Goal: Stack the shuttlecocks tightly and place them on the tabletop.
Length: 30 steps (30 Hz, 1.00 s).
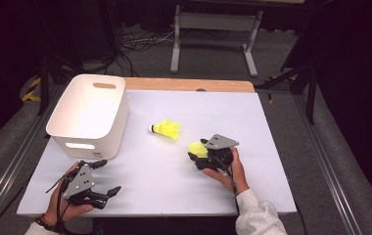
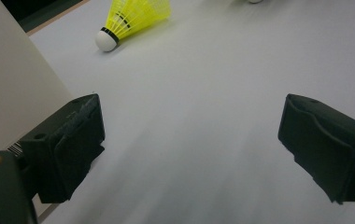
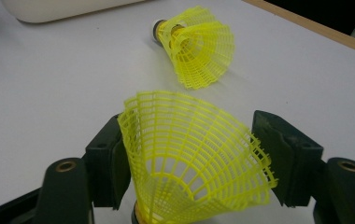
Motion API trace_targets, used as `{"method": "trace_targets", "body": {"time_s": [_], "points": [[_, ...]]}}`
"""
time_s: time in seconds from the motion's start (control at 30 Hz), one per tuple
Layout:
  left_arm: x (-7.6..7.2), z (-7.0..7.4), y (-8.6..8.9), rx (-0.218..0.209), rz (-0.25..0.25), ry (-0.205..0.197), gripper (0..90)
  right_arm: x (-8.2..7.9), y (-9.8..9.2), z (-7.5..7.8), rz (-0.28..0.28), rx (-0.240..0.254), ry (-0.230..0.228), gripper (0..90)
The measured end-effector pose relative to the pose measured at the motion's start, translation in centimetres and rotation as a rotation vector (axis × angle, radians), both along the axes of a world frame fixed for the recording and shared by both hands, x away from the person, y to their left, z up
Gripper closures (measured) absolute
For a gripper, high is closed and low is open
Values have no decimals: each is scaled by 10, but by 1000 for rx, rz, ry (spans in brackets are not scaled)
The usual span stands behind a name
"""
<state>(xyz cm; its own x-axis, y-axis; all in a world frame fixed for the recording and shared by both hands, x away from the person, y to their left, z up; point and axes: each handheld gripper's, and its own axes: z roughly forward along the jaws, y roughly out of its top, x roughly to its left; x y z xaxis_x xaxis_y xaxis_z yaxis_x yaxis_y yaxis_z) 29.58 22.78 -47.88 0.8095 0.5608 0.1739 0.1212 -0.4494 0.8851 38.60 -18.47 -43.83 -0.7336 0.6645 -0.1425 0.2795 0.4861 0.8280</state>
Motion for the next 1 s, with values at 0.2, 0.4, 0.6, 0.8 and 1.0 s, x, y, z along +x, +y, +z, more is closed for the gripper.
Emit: {"method": "trace_targets", "body": {"time_s": [0.2,0.4,0.6,0.8,1.0], "points": [[0,0,-1,1,0,1,81,-9,-14,3,-10,-9,8,302],[1,0,-1,5,-2,1,81,-15,-27,-1,-30,-51,23,271],[1,0,-1,3,-1,3,80,-16,-37,-6,-39,-67,48,255],[1,0,0,-3,-2,9,80,-17,-44,-11,-38,-85,68,233],[1,0,-1,0,-4,7,79,-18,-49,-10,-52,-88,74,180]]}}
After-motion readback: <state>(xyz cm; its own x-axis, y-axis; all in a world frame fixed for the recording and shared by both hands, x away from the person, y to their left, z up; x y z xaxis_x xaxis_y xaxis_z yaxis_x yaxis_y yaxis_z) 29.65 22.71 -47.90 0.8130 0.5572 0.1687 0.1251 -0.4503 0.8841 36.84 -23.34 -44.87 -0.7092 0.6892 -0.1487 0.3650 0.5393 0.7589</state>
